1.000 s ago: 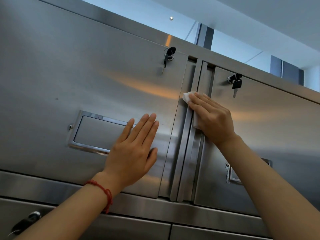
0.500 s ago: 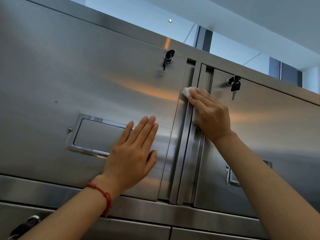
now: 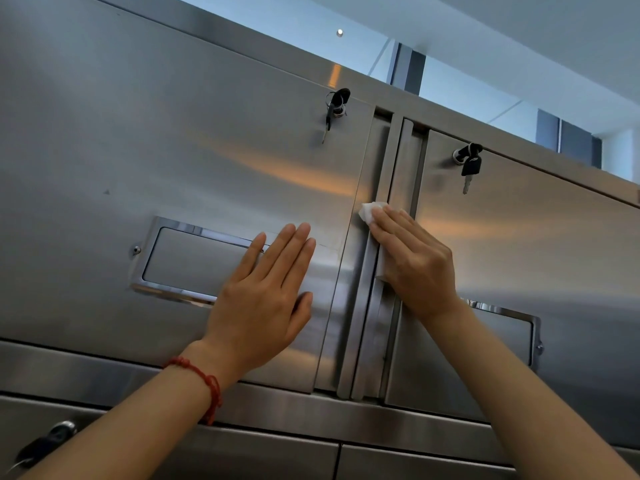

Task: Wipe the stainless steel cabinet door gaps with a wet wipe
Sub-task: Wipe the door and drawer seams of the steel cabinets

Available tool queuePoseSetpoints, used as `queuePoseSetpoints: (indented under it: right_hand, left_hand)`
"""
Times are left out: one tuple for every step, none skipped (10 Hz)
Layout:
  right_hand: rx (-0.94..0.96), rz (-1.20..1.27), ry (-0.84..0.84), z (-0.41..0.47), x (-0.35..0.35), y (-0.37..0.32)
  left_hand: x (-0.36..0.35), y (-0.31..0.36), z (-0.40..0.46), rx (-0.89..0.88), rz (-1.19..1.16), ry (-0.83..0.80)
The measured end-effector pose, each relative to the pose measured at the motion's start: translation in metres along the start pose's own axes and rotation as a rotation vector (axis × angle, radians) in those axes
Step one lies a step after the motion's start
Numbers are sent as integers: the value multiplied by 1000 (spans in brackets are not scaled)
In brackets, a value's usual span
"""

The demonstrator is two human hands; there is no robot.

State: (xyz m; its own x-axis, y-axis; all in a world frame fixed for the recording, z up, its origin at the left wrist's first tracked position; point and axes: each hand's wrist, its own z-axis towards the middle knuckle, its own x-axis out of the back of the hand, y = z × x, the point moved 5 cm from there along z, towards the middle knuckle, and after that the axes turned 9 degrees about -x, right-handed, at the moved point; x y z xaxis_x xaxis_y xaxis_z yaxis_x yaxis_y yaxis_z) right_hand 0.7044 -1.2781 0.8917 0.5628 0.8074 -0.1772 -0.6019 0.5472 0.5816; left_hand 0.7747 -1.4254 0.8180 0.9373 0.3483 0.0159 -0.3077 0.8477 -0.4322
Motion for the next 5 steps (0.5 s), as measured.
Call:
queuePoseSetpoints:
  right_hand:
    - [-3,7,-8,-8,2,-5]
    - [-7,14,-24,-16,4,-9]
    - [-9,23,-34,-22,6,-13]
    - [-13,18,-55,-28,8,-18]
    - [-28,25,-90,-33,9,-23]
  left_hand:
    - [0,0,0,-2,2,6]
    - [1,0,0,-4,5,11]
    - [1,0,0,-4,5,11]
    - [1,0,0,-6,1,12]
    - [1,1,0,-4,-4,8]
